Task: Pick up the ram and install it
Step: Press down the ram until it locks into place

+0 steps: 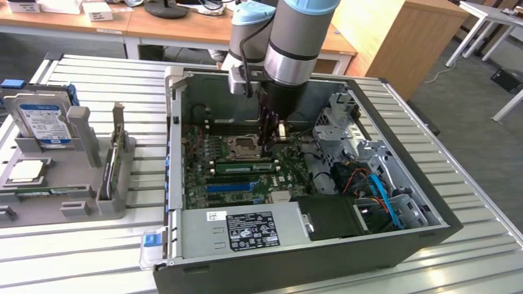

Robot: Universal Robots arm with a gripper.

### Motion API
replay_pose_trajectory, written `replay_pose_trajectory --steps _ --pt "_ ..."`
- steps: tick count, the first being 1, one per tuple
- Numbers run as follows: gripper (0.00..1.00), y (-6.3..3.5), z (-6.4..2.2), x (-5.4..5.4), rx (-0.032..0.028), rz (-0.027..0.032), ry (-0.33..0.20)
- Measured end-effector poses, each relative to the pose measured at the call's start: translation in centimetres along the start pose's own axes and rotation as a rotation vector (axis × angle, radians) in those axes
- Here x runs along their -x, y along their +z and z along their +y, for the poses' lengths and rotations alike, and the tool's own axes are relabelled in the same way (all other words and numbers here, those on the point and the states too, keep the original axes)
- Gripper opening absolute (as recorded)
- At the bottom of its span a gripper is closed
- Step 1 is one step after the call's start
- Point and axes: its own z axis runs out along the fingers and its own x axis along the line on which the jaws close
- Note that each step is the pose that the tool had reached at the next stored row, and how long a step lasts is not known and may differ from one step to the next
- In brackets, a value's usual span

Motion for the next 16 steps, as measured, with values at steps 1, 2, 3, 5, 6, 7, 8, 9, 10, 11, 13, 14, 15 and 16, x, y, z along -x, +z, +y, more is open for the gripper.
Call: replay_pose_trajectory --steps 1,2,3,5,6,7,8,9,10,11,13,14,15,16 --pt "0.37 0.0 0.0 0.0 0.0 0.0 0.0" --pt "0.37 0.0 0.0 0.0 0.0 0.0 0.0" --pt "0.37 0.0 0.0 0.0 0.0 0.0 0.0" --pt "0.37 0.0 0.0 0.0 0.0 0.0 0.0" --pt "0.37 0.0 0.0 0.0 0.0 0.0 0.0" --pt "0.37 0.0 0.0 0.0 0.0001 0.0 0.0" --pt "0.37 0.0 0.0 0.0 0.0 0.0 0.0" --pt "0.37 0.0 0.0 0.0 0.0001 0.0 0.0" --pt "0.37 0.0 0.0 0.0 0.0 0.0 0.0" --pt "0.35 0.0 0.0 0.0 0.0 0.0 0.0" --pt "0.29 0.0 0.0 0.0 0.0001 0.0001 0.0" --pt "0.23 0.0 0.0 0.0 0.0 0.0001 0.0" --pt "0.17 0.0 0.0 0.0 0.0001 0.0001 0.0" --pt "0.11 0.0 0.0 0.0 0.0 0.0 0.0"
